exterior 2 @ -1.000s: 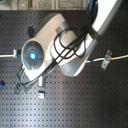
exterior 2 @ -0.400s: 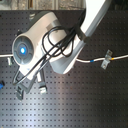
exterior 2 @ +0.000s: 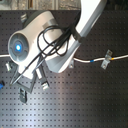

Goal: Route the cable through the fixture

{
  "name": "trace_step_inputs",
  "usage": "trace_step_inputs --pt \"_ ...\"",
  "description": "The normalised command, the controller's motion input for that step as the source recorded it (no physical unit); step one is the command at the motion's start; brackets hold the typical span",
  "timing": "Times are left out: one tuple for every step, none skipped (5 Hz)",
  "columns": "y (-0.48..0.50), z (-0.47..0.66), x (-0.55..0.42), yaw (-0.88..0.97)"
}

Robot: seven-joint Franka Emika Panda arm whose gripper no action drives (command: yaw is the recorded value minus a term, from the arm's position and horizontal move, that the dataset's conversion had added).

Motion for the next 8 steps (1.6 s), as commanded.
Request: trace_step_inputs --pt "0.321 0.36 -0.239 -0.36" --pt "0.562 0.22 -0.174 -0.18" --pt "0.224 0.04 -0.056 -0.11" --pt "-0.014 0.15 -0.574 -0.28" --pt "0.042 0.00 -0.223 -0.25" --pt "0.239 0.04 -0.063 0.00" --pt "0.468 0.12 0.024 0.00" --pt "0.335 0.24 -0.002 0.00"
